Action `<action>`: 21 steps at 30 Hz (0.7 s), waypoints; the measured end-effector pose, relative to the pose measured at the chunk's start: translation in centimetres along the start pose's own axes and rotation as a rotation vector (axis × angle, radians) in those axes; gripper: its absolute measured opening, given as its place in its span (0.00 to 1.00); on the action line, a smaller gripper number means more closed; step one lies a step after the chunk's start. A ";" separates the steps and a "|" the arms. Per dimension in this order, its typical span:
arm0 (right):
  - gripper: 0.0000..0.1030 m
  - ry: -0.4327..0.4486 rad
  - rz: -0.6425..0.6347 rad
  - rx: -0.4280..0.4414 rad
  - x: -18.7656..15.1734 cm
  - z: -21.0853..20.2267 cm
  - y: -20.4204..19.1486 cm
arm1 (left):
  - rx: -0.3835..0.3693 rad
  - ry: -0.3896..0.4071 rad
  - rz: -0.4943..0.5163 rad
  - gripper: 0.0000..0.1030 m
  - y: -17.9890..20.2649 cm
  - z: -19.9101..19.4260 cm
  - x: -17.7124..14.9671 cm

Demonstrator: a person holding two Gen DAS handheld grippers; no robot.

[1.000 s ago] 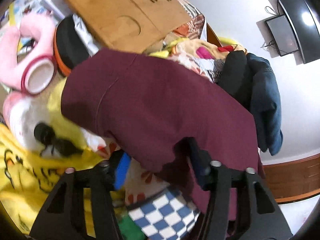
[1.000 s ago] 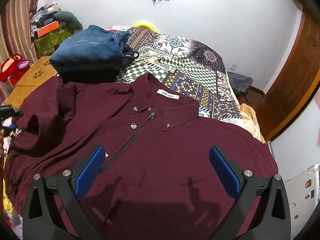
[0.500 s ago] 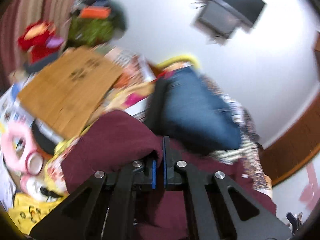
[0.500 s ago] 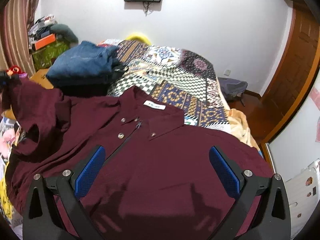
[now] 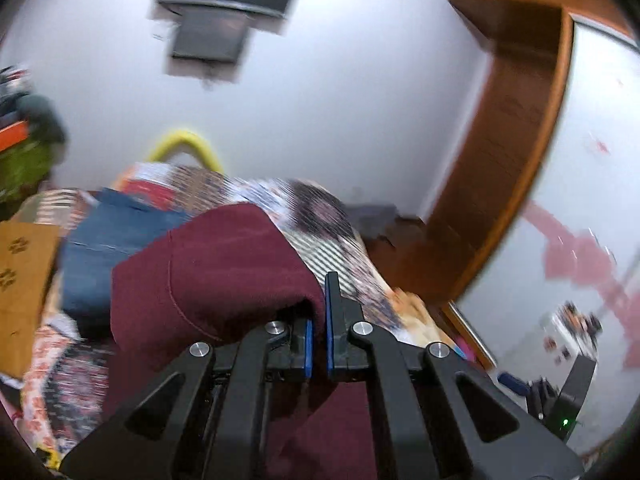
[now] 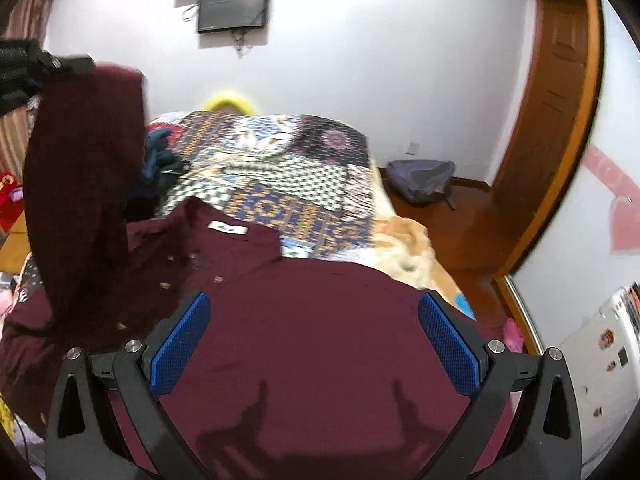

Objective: Fold large clothes

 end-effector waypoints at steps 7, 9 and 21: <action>1.00 -0.013 0.050 -0.090 -2.1 -1.0 4.7 | -0.100 -0.326 0.098 0.03 7.2 7.7 -11.1; 1.00 -0.020 0.041 -0.106 -2.6 -1.2 5.2 | -0.119 -0.425 0.104 0.03 8.9 9.0 -14.6; 1.00 -0.059 0.011 -0.056 -3.2 -0.8 3.8 | -0.157 -0.585 0.168 0.33 11.1 5.5 -20.2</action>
Point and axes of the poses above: each gripper's, at about its wrist camera, not at the fingertips, and z roughly the way its jaws point, y to its right, x to its top, the point moved 9 cm from there along z, roughly the way its jaws point, and after that the axes turned 8 degrees about y, right-handed, at the moved point
